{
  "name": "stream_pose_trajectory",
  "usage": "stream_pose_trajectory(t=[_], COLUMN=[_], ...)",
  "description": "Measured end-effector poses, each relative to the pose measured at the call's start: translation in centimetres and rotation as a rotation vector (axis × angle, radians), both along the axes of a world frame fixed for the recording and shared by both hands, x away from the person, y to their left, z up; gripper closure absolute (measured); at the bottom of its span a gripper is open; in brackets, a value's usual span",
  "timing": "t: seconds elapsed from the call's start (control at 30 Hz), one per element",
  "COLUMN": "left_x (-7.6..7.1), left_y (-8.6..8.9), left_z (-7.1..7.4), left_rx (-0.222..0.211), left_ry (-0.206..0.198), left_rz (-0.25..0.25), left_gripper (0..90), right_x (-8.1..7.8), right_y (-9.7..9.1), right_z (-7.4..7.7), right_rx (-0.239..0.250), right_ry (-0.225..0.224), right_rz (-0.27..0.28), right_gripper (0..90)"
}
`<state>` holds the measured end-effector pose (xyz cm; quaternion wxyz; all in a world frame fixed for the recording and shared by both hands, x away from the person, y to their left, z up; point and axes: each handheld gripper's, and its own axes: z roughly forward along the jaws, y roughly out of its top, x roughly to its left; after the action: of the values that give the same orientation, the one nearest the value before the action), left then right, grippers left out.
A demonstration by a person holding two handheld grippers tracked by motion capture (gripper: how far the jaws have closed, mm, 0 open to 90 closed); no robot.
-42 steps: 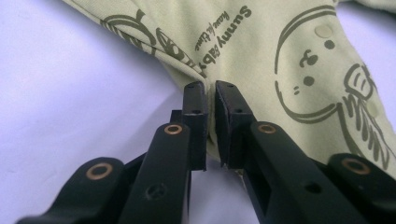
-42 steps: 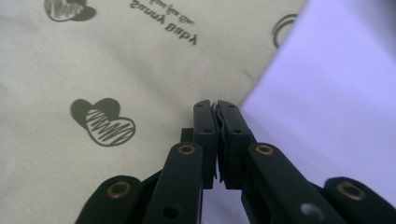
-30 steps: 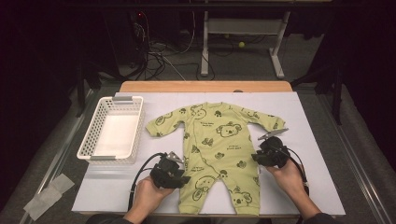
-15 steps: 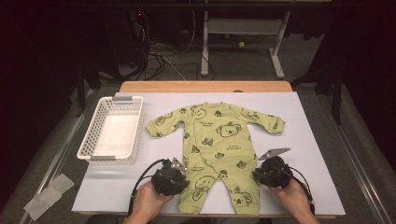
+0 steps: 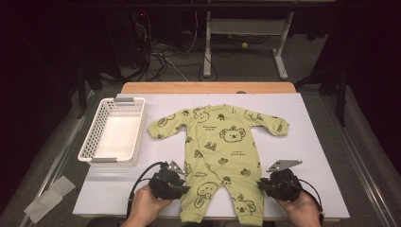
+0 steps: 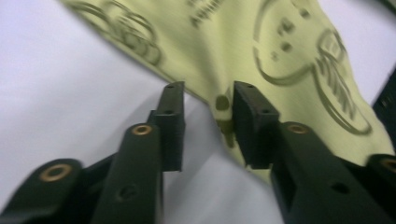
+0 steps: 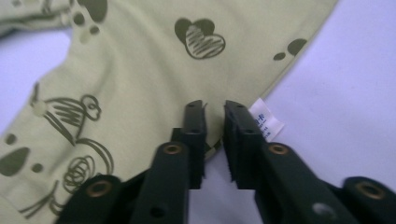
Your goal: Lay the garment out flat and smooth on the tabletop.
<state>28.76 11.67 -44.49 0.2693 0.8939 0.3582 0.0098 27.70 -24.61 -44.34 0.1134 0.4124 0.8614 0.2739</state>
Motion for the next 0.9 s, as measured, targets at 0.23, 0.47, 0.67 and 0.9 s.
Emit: stream_pose_trajectory(t=[0.23, 0.47, 0.67, 0.9], left_x=[4.1, 7.9, 11.9, 16.2], left_y=[0.6, 0.4, 0.4, 1.3], left_z=[2.5, 3.8, 4.9, 4.4], left_rx=[-0.029, -0.044, -0.003, 0.091], left_ry=[-0.086, -0.122, -0.136, -0.105], left_rz=[0.094, 0.159, 0.218, 0.322], left_gripper=[53.1, 53.0, 53.1, 53.1], right_x=[0.1, -0.4, -0.9, -0.8], right_y=[-1.5, -2.7, -2.8, -3.1], right_z=[0.7, 1.0, 0.9, 0.9], right_rx=[0.100, 0.150, 0.158, 0.165], right_ry=[-0.053, -0.125, -0.164, -0.184], right_rz=[-0.071, -0.110, -0.097, -0.103], right_gripper=[60.8, 54.9, 53.4, 52.1])
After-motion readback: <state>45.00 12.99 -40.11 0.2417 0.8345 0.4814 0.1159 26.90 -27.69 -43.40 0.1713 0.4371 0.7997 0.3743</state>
